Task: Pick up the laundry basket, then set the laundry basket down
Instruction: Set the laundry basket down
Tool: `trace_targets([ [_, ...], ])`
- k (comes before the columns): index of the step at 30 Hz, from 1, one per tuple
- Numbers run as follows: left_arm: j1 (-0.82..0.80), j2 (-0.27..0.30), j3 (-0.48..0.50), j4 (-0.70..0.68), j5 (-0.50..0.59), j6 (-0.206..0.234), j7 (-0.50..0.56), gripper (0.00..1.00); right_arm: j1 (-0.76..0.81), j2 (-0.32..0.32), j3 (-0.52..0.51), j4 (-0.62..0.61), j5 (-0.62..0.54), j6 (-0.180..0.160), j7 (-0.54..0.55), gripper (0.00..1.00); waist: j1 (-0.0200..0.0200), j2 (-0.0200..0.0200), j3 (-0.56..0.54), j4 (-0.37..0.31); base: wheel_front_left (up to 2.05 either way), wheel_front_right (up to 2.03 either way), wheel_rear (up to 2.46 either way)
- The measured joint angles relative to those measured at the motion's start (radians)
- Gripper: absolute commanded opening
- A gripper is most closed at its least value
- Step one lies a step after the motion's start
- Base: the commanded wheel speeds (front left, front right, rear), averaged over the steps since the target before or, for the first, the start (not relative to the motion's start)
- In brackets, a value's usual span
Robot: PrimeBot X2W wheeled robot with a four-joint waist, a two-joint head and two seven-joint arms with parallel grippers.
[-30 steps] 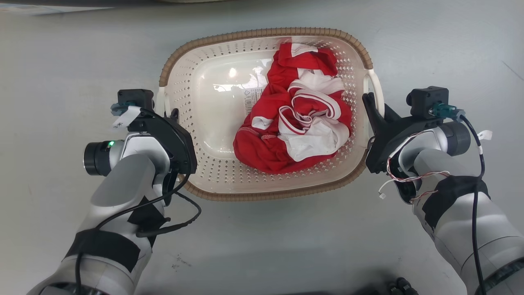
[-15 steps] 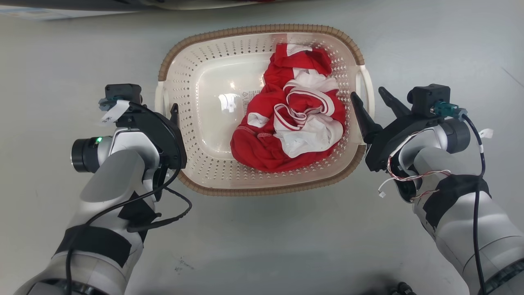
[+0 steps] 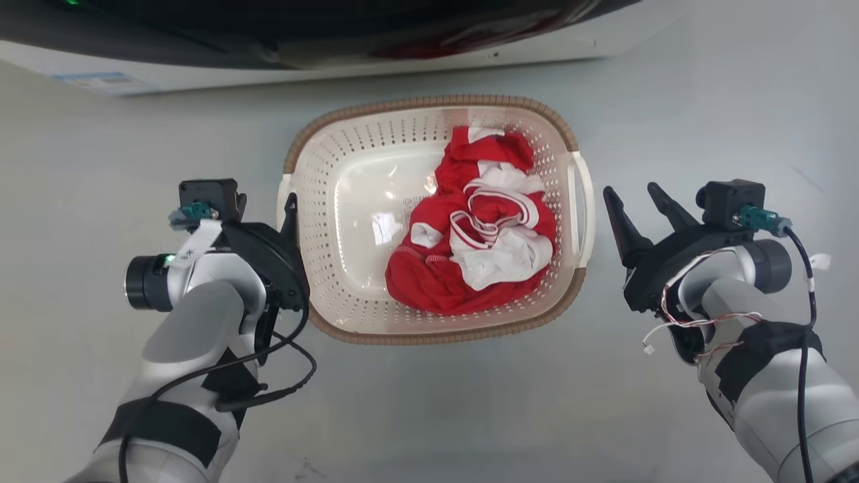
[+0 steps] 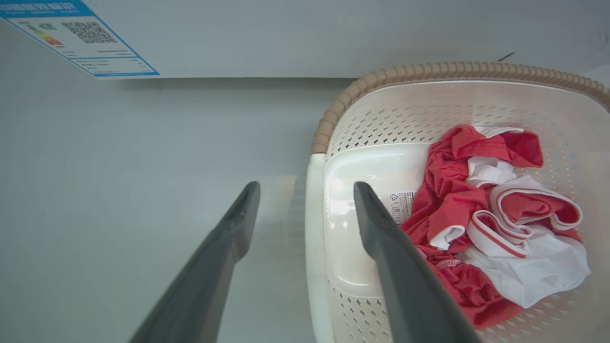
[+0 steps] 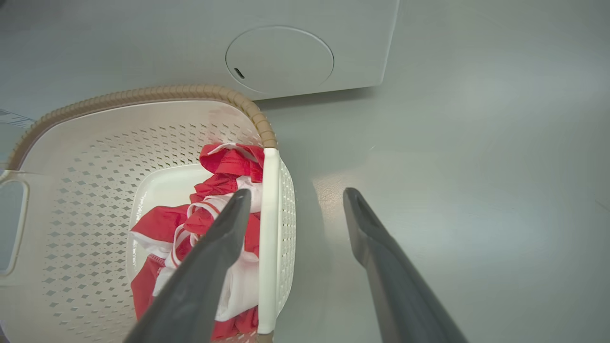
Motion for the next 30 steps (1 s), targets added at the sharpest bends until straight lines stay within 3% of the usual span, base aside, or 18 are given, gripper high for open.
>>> trace_targets([
  [17,0.142,0.0,0.016,-0.049,0.001,-0.005,-0.071,1.0,0.158,-0.017,-0.077,-0.077,0.014,-0.001,0.0,1.0,0.0,0.0,-0.229,0.009,0.0,0.0,0.0],
  [30,0.28,0.028,0.025,-0.249,0.048,0.028,-0.071,1.0,0.277,-0.024,-0.142,-0.199,-0.057,-0.079,0.0,1.0,0.0,-0.0001,-0.417,0.014,0.0,0.0,0.0],
])
